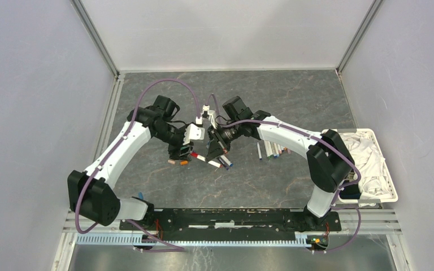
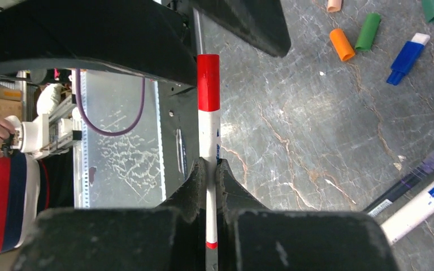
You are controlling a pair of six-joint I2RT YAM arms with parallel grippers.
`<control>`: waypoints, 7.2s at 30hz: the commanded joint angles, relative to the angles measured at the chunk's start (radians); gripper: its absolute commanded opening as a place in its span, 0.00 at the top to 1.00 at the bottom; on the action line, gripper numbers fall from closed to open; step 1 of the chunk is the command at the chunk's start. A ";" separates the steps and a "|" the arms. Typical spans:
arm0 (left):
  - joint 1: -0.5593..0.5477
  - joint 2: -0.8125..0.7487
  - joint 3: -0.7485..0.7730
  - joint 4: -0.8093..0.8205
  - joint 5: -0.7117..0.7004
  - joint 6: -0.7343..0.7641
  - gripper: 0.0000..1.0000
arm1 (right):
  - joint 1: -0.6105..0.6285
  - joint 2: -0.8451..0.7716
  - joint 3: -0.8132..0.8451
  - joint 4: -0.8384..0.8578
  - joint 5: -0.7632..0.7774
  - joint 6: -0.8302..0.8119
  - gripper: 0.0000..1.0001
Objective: Open the pen caps
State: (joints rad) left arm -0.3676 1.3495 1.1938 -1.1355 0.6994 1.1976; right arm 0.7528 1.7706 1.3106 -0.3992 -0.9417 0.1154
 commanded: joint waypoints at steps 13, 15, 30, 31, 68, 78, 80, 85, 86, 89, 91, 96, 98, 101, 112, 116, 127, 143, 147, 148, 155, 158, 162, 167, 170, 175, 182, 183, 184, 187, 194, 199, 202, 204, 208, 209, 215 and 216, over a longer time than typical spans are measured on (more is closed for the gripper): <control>-0.065 -0.041 -0.035 0.042 -0.024 0.038 0.98 | 0.003 0.018 -0.011 0.137 -0.039 0.122 0.78; -0.070 -0.042 -0.033 0.049 -0.019 0.026 0.98 | 0.005 0.017 -0.051 0.228 -0.046 0.193 0.64; -0.065 -0.028 0.000 0.064 -0.056 0.010 0.98 | 0.011 0.014 -0.131 0.415 -0.074 0.342 1.00; -0.056 -0.025 0.007 0.057 -0.064 0.022 0.98 | 0.003 0.001 -0.145 0.403 -0.063 0.330 1.00; 0.195 0.172 -0.307 0.526 -0.332 -0.091 0.81 | -0.198 -0.221 -0.382 0.134 1.128 0.149 1.00; 0.188 0.170 -0.302 0.501 -0.301 -0.110 0.49 | -0.198 -0.207 -0.427 0.168 1.192 0.132 1.00; 0.188 0.163 -0.281 0.473 -0.282 -0.121 0.49 | -0.198 -0.201 -0.436 0.176 1.200 0.131 0.97; 0.188 0.135 -0.187 0.358 -0.216 -0.144 0.48 | -0.198 -0.195 -0.454 0.198 1.207 0.129 0.86; 0.188 0.132 -0.162 0.331 -0.200 -0.151 0.48 | -0.198 -0.194 -0.456 0.197 1.208 0.130 0.84; 0.188 0.126 -0.092 0.258 -0.171 -0.166 0.47 | -0.198 -0.194 -0.461 0.201 1.201 0.129 0.78; 0.188 0.122 -0.053 0.220 -0.153 -0.172 0.47 | -0.199 -0.197 -0.466 0.201 1.202 0.127 0.78; 0.188 0.098 -0.010 0.178 -0.137 -0.177 0.47 | -0.198 -0.207 -0.480 0.202 1.204 0.124 0.77; 0.188 0.093 -0.004 0.172 -0.134 -0.179 0.46 | -0.198 -0.209 -0.485 0.201 1.205 0.122 0.76; 0.188 0.091 0.001 0.161 -0.133 -0.180 0.46 | -0.199 -0.211 -0.488 0.200 1.207 0.120 0.71; 0.189 0.073 0.011 0.146 -0.127 -0.186 0.46 | -0.198 -0.291 -0.485 0.189 1.234 0.133 0.71; 0.191 0.072 0.034 0.147 -0.117 -0.219 0.46 | -0.188 -0.339 -0.473 0.190 1.220 0.142 0.72; 0.218 0.073 0.174 0.090 -0.202 -0.295 0.44 | 0.041 -0.204 -0.362 0.209 1.102 0.102 0.54; 0.232 0.043 0.170 0.088 -0.180 -0.321 0.01 | 0.122 -0.054 -0.293 0.238 1.043 0.102 0.56; 0.233 0.045 0.170 0.091 -0.181 -0.327 0.00 | 0.126 -0.071 -0.264 0.230 1.068 0.102 0.55; 0.233 0.044 0.170 0.092 -0.181 -0.329 0.00 | 0.125 -0.078 -0.259 0.233 1.069 0.103 0.54; 0.232 0.045 0.169 0.093 -0.184 -0.336 0.00 | 0.138 -0.023 -0.211 0.229 1.024 0.108 0.54; 0.233 0.041 0.168 0.088 -0.185 -0.335 0.00 | 0.136 0.014 -0.199 0.227 1.028 0.103 0.55; 0.232 0.038 0.169 0.075 -0.177 -0.330 0.00 | 0.137 0.059 -0.183 0.220 1.011 0.099 0.56; 0.233 0.043 0.165 0.070 -0.175 -0.325 0.00 | 0.137 0.091 -0.182 0.208 1.031 0.088 0.60; 0.233 0.046 0.160 0.069 -0.163 -0.321 0.00 | 0.135 0.099 -0.187 0.207 1.057 0.084 0.63; 0.232 0.024 0.090 0.046 -0.062 -0.233 0.00 | 0.114 0.088 -0.182 0.211 1.026 0.084 0.83; 0.228 -0.002 0.033 -0.026 0.099 -0.020 0.00 | 0.047 -0.038 -0.157 0.190 0.731 0.069 1.00; 0.225 0.003 0.039 -0.038 0.115 0.001 0.00 | 0.039 -0.049 -0.151 0.183 0.658 0.069 1.00; 0.220 0.008 0.046 -0.050 0.127 0.027 0.00 | 0.031 -0.061 -0.145 0.175 0.583 0.071 1.00; 0.192 0.018 0.052 -0.068 0.140 0.070 0.00 | 0.023 -0.080 -0.131 0.162 0.395 0.081 1.00; 0.102 0.007 0.026 -0.060 0.109 0.110 0.00 | 0.024 -0.072 -0.109 0.178 0.081 0.122 1.00; 0.031 -0.002 -0.006 -0.074 0.051 0.128 0.12 | 0.025 -0.053 -0.091 0.188 -0.020 0.136 1.00; -0.006 -0.004 -0.023 -0.087 0.026 0.134 0.27 | 0.024 -0.046 -0.090 0.194 -0.046 0.142 1.00; -0.018 -0.008 -0.035 -0.084 0.004 0.142 0.41 | 0.025 -0.043 -0.092 0.194 -0.058 0.140 1.00; -0.031 -0.012 -0.039 -0.085 -0.025 0.147 0.60 | 0.026 -0.038 -0.092 0.164 -0.064 0.114 1.00; -0.036 -0.014 -0.039 -0.085 -0.031 0.148 0.63 | 0.024 -0.036 -0.093 0.162 -0.066 0.113 1.00; -0.080 -0.026 -0.037 -0.068 -0.049 0.119 0.97 | 0.030 -0.016 -0.094 0.218 -0.071 0.166 0.77; -0.086 -0.030 -0.037 -0.063 -0.047 0.115 0.98 | 0.033 -0.005 -0.095 0.251 -0.072 0.200 0.71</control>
State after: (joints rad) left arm -0.4297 1.3582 1.1500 -1.2350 0.6479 1.2999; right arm 0.7742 1.7370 1.1816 -0.2485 -0.9932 0.2390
